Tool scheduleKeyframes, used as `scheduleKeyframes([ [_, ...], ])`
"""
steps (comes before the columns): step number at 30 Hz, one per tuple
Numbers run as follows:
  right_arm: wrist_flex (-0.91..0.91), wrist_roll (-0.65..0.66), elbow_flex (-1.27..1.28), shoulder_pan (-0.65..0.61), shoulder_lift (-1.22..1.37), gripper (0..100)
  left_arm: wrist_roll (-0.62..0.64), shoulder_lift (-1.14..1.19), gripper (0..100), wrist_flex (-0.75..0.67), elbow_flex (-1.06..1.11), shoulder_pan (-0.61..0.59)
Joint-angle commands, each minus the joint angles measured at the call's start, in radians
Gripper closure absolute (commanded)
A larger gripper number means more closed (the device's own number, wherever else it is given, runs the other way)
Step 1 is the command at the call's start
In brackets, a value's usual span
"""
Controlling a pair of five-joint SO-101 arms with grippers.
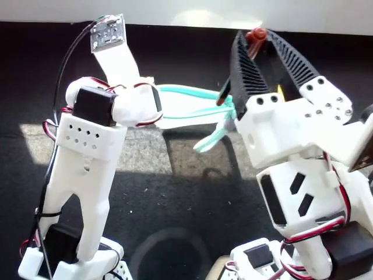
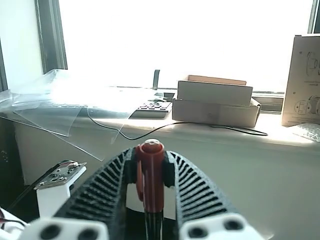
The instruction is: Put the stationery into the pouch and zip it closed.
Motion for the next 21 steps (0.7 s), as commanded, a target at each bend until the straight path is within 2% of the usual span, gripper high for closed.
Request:
scheduleKeyframes([
  [1,-0.021,-0.009,-0.01,-0.028,0.025,99.3,0.011,0.042,99,-0.031,-0.016,0.031],
  [7,-0.018,-0.009,0.005,-0.028,0.113,99.3,0.012,0.154,99,0.018,-0.067,0.082],
  [14,-0.022,-0.005,0.042,-0.027,0.168,99.3,0.012,0.203,99,0.026,-0.18,0.087],
  [17,-0.024,-0.006,0.088,0.01,0.194,99.3,0.012,0.205,99,0.031,-0.209,0.087],
  [21,-0.128,-0.008,0.162,0.062,0.226,99.3,0.012,0.213,99,0.072,-0.228,0.087],
])
